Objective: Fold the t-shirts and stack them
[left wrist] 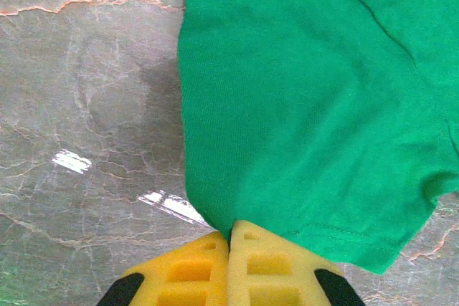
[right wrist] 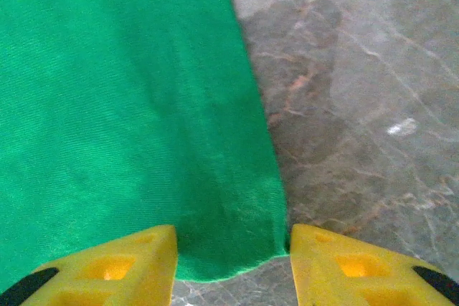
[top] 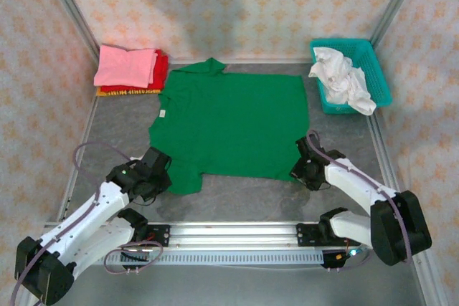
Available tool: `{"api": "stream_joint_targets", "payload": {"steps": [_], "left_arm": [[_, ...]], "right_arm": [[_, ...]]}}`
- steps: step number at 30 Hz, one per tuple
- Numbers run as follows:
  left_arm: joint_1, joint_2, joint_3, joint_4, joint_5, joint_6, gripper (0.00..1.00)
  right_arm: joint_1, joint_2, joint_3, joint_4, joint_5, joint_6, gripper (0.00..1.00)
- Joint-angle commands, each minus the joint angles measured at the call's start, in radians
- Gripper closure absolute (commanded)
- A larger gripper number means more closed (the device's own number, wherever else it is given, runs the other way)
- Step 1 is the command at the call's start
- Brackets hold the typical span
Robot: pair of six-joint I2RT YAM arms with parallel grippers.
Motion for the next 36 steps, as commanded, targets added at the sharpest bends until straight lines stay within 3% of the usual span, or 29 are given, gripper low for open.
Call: {"api": "stream_joint_targets", "payload": {"steps": [1, 10, 21, 27, 31, 36], "left_arm": [[-0.004, -0.018, -0.003, -0.003, -0.051, -0.015, 1.0], [-0.004, -0.092, 0.046, -0.056, -0.089, -0.032, 1.0], [-0.019, -0.245, 0.124, -0.189, -0.061, -0.074, 1.0], [-0.04, -0.311, 0.178, -0.254, -0.121, -0.063, 1.0], [-0.039, -0.212, 0.219, -0.179, -0.143, 0.018, 1.0], [0.008, 0.04, 0.339, -0.064, -0.071, 0.148, 1.0]], "right_arm": [[-0.005, 0.003, -0.023, 0.04, 0.031, -0.003, 0.65], [-0.005, -0.062, -0.024, -0.046, 0.043, 0.004, 1.0], [-0.004, -0.301, -0.005, -0.247, 0.055, 0.021, 1.0], [-0.005, -0.376, 0.031, -0.301, 0.073, 0.008, 1.0], [-0.005, -0.294, 0.097, -0.261, 0.093, -0.031, 1.0], [-0.01, -0.167, 0.232, -0.249, 0.196, -0.114, 1.0]]}}
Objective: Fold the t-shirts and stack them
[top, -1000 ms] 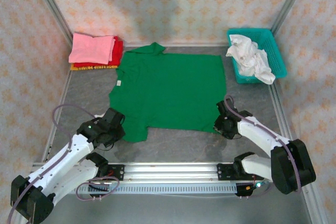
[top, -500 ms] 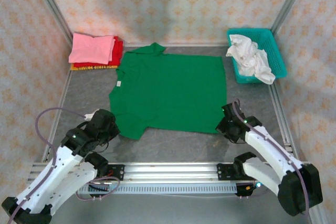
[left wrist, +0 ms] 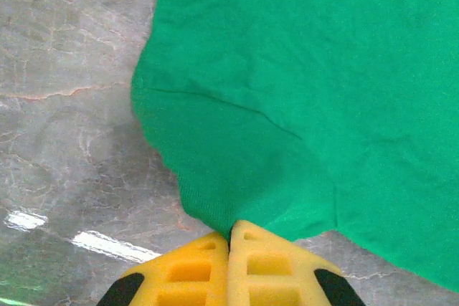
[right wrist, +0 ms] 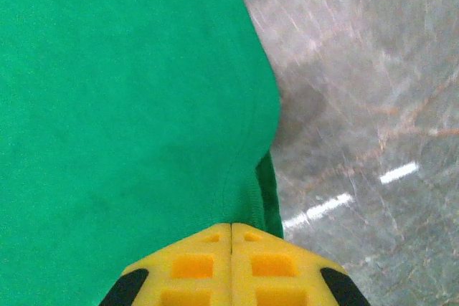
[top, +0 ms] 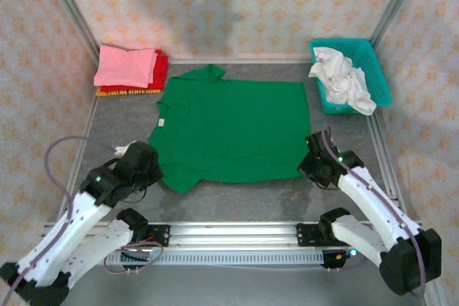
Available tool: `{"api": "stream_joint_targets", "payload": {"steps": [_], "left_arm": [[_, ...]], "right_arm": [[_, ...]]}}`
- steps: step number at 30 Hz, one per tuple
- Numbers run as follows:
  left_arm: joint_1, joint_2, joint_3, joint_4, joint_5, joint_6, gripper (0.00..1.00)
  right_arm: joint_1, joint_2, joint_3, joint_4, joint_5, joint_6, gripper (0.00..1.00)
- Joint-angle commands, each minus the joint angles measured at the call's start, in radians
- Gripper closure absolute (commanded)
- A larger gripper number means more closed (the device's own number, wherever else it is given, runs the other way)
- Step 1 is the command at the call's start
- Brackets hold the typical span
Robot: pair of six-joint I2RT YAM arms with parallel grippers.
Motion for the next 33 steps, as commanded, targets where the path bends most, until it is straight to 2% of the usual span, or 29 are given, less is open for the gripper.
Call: {"api": "stream_joint_targets", "payload": {"steps": [1, 5, 9, 16, 33], "left_arm": [[0.056, 0.131, 0.105, 0.088, 0.01, 0.14, 1.0], [0.182, 0.263, 0.214, 0.114, 0.084, 0.288, 1.0], [0.225, 0.427, 0.328, 0.085, 0.094, 0.429, 1.0], [0.227, 0.633, 0.508, 0.054, 0.093, 0.559, 1.0], [0.23, 0.826, 0.703, 0.03, 0.005, 0.664, 1.0]], "right_arm": [[-0.017, 0.069, 0.089, 0.006, 0.11, -0.082, 1.0], [-0.058, 0.171, 0.157, 0.031, 0.102, -0.143, 1.0], [-0.094, 0.24, 0.195, 0.047, 0.094, -0.184, 1.0], [-0.144, 0.317, 0.262, 0.062, 0.093, -0.241, 1.0], [-0.186, 0.523, 0.434, 0.081, 0.101, -0.327, 0.99]]}}
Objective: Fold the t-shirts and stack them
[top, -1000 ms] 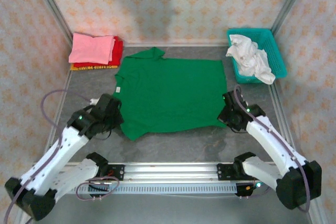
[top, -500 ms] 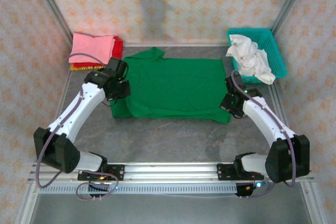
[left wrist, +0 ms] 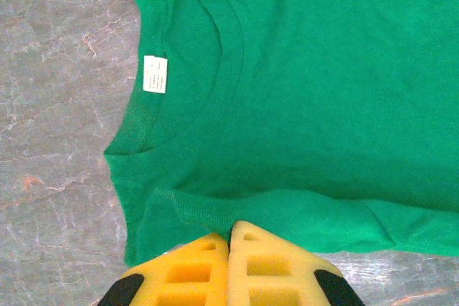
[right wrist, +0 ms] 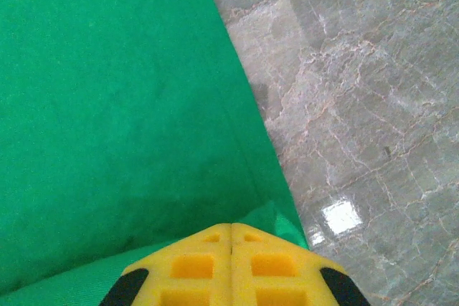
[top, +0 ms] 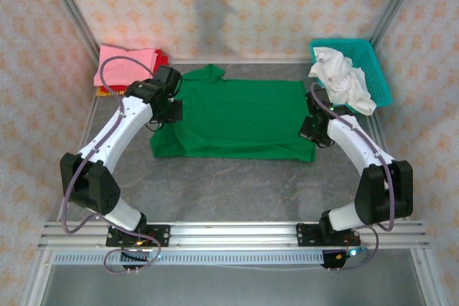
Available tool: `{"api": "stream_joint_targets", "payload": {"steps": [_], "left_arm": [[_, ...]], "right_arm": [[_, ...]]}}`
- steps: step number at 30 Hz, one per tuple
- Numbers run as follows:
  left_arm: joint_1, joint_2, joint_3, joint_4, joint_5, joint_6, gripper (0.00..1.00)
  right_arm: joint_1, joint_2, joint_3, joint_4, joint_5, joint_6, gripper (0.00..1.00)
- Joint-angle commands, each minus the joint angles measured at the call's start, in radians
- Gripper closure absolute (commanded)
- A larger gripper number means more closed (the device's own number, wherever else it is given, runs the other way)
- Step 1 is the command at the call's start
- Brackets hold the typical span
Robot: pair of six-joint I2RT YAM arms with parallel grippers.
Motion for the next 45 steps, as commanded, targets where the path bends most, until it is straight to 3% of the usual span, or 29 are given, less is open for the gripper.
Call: {"api": "stream_joint_targets", "payload": {"steps": [1, 7, 8, 10, 12, 14, 17, 22, 25, 28, 39, 45], "left_arm": [[0.007, 0.024, 0.069, -0.028, -0.05, 0.038, 1.0], [0.012, 0.121, 0.161, 0.001, -0.058, 0.05, 1.0], [0.013, 0.141, 0.182, 0.01, -0.058, 0.053, 0.94], [0.014, 0.193, 0.241, 0.041, -0.067, 0.068, 0.71], [0.015, 0.24, 0.315, 0.04, -0.095, 0.062, 0.6], [0.014, 0.264, 0.374, 0.025, -0.097, 0.054, 0.56], [0.008, 0.206, 0.312, 0.083, -0.102, 0.02, 0.55], [0.006, 0.049, -0.015, 0.238, 0.025, -0.06, 0.57], [0.004, 0.029, -0.16, 0.305, 0.123, -0.104, 0.57], [-0.006, 0.063, -0.231, 0.342, 0.149, -0.119, 0.55], [-0.032, 0.233, -0.255, 0.447, 0.183, -0.158, 0.5], [-0.07, 0.234, -0.288, 0.444, 0.118, -0.189, 0.5]], "right_arm": [[-0.01, 0.037, 0.064, 0.007, 0.032, -0.037, 0.99], [-0.016, 0.117, 0.127, 0.051, 0.019, -0.034, 0.96], [-0.02, 0.135, 0.142, 0.056, 0.017, -0.032, 0.92], [-0.034, 0.178, 0.187, 0.055, 0.017, -0.031, 0.83], [-0.047, 0.213, 0.24, 0.038, 0.017, -0.038, 0.75], [-0.051, 0.239, 0.309, -0.014, 0.023, -0.052, 0.69], [-0.049, 0.19, 0.302, -0.005, -0.02, -0.061, 0.66], [0.001, -0.01, 0.064, 0.154, -0.206, -0.072, 0.64], [0.051, -0.072, -0.065, 0.26, -0.25, -0.087, 0.64], [0.088, -0.083, -0.152, 0.361, -0.292, -0.116, 0.62], [0.224, -0.054, -0.318, 0.724, -0.181, -0.225, 0.61], [0.257, -0.095, -0.47, 0.972, -0.152, -0.211, 0.61]]}}
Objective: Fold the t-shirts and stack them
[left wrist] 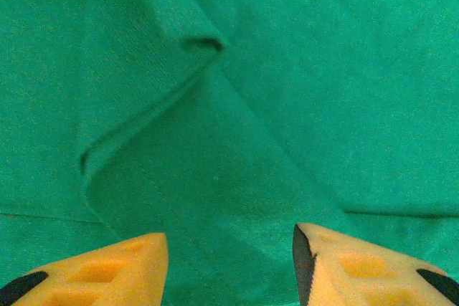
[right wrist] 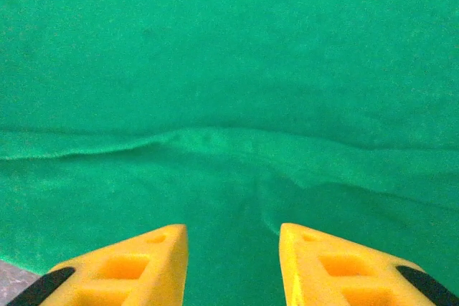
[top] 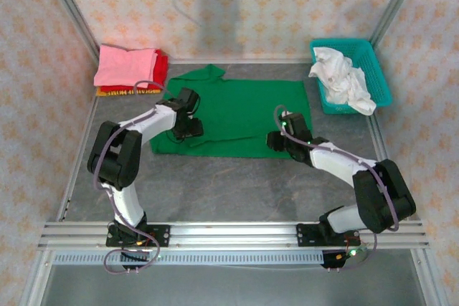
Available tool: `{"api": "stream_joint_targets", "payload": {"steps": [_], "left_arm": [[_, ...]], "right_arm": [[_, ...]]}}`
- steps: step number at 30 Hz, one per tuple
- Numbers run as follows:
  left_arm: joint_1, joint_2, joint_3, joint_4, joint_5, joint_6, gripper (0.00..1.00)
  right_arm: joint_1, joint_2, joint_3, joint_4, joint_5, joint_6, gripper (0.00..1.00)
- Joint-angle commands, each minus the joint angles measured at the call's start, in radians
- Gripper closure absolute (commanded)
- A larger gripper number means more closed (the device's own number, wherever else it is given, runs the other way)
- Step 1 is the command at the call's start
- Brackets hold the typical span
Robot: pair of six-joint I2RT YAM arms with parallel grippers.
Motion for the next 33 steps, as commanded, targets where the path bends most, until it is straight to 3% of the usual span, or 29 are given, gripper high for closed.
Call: {"api": "stream_joint_targets", "payload": {"steps": [1, 10, 26, 33], "left_arm": [[-0.023, -0.028, -0.038, 0.012, -0.055, -0.039, 0.5], [-0.039, -0.15, -0.152, 0.035, -0.093, -0.122, 0.53], [-0.045, -0.055, -0.135, 0.075, -0.127, -0.127, 0.59], [-0.052, -0.052, -0.109, 0.059, -0.152, -0.121, 0.86]], "right_arm": [[0.005, -0.041, -0.044, 0.181, 0.046, -0.009, 0.61], [0.006, -0.047, -0.072, 0.254, 0.02, 0.013, 0.61], [0.006, -0.132, -0.113, 0.252, 0.072, 0.038, 0.57], [0.006, -0.144, -0.116, 0.246, 0.081, 0.043, 0.56]]}}
